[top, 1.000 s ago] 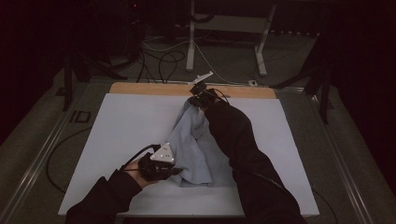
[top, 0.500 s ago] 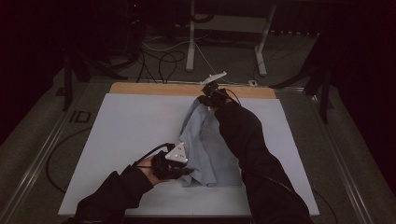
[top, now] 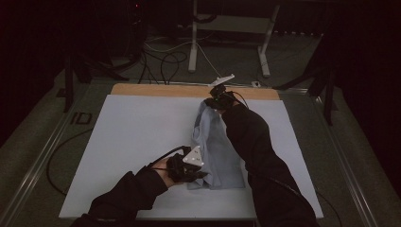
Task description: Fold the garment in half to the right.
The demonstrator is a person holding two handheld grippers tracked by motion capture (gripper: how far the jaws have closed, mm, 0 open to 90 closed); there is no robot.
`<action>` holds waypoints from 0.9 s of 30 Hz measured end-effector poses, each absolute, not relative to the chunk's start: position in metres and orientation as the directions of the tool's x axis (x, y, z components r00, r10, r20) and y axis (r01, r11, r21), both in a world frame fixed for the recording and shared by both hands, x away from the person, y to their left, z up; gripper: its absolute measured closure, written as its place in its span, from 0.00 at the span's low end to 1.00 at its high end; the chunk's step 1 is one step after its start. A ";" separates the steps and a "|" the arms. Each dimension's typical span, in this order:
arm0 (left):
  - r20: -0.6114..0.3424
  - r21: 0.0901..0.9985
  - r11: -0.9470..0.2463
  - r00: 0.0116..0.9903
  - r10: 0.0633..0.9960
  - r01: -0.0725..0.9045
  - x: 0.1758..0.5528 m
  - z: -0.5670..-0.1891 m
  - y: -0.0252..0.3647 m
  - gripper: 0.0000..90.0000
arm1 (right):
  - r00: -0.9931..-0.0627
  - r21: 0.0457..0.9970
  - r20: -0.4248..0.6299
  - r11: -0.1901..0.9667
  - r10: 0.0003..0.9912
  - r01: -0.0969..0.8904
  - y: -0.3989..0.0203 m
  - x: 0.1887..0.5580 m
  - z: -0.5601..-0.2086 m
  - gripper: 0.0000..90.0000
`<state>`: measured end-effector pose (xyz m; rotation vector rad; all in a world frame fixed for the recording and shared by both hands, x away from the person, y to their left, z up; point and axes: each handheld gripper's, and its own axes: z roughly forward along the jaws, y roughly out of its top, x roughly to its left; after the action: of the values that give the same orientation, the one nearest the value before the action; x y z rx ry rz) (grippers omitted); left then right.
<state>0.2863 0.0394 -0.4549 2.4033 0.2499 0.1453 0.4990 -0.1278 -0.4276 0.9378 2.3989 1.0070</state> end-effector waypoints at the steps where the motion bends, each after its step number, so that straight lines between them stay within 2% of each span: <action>1: 0.038 0.666 -0.733 0.975 0.218 0.138 0.287 -0.455 0.037 0.97 | -0.706 0.735 -0.077 0.518 0.704 0.437 -0.129 0.500 -0.428 0.97; 27: 0.063 0.601 -0.796 0.988 0.138 0.073 0.305 -0.481 -0.033 0.96 | -0.732 0.737 -0.027 0.509 0.681 0.445 -0.149 0.509 -0.447 0.96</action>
<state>0.3047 -0.0329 -0.4811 2.4935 0.1475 0.1363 0.5091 -0.1490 -0.4474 0.9423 2.4406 1.0584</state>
